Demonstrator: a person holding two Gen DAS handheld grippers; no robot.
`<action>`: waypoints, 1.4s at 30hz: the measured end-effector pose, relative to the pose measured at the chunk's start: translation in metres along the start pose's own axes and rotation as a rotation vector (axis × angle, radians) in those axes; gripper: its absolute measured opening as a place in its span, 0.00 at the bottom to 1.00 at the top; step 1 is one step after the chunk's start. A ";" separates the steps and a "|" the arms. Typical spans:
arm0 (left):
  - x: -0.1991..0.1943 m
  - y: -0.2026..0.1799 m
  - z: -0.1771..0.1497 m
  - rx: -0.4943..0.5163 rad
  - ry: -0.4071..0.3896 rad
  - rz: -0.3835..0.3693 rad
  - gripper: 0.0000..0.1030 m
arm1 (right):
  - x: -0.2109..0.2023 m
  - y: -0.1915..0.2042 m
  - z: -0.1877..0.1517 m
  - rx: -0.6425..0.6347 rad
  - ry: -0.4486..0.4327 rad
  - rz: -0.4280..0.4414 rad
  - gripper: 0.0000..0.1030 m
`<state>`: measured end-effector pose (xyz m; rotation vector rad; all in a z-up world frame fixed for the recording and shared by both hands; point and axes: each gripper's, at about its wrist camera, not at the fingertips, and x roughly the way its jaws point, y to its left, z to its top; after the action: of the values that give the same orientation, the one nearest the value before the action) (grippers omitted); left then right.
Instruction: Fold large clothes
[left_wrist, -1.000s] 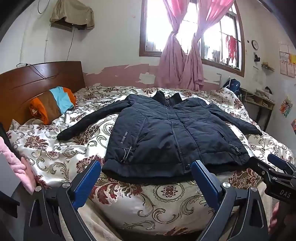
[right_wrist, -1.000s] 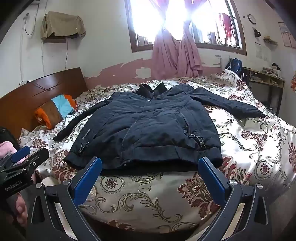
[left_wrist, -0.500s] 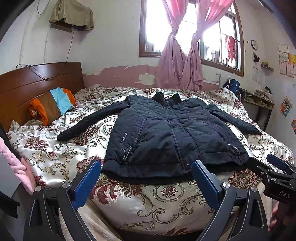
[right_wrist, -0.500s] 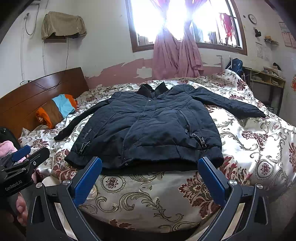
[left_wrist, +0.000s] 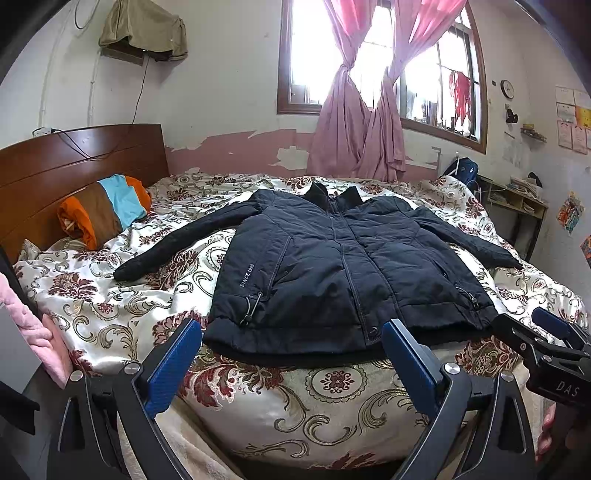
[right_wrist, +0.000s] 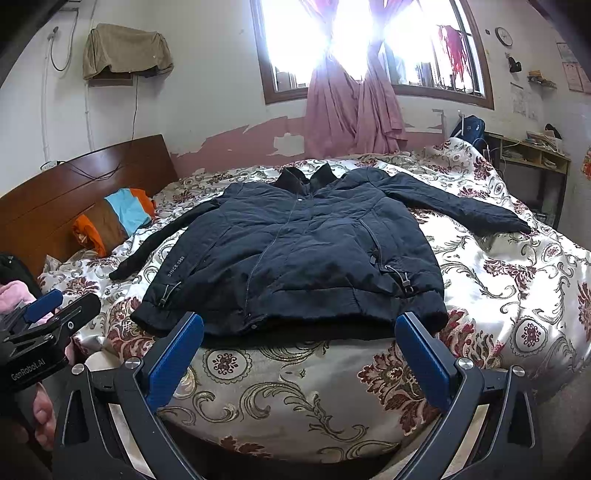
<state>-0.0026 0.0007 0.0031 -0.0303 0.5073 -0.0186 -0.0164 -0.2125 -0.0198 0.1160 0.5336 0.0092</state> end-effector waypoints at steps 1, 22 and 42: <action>0.000 0.000 0.000 0.000 0.001 0.000 0.96 | 0.000 0.000 0.000 0.001 0.001 0.000 0.99; -0.001 -0.001 0.001 0.002 -0.003 0.001 0.96 | -0.001 0.001 0.000 0.002 0.003 0.004 0.99; -0.001 -0.001 0.002 -0.001 0.005 0.004 0.96 | 0.001 0.004 -0.004 0.001 0.015 0.006 0.99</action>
<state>-0.0024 -0.0001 0.0054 -0.0303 0.5122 -0.0145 -0.0171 -0.2078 -0.0235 0.1190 0.5478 0.0160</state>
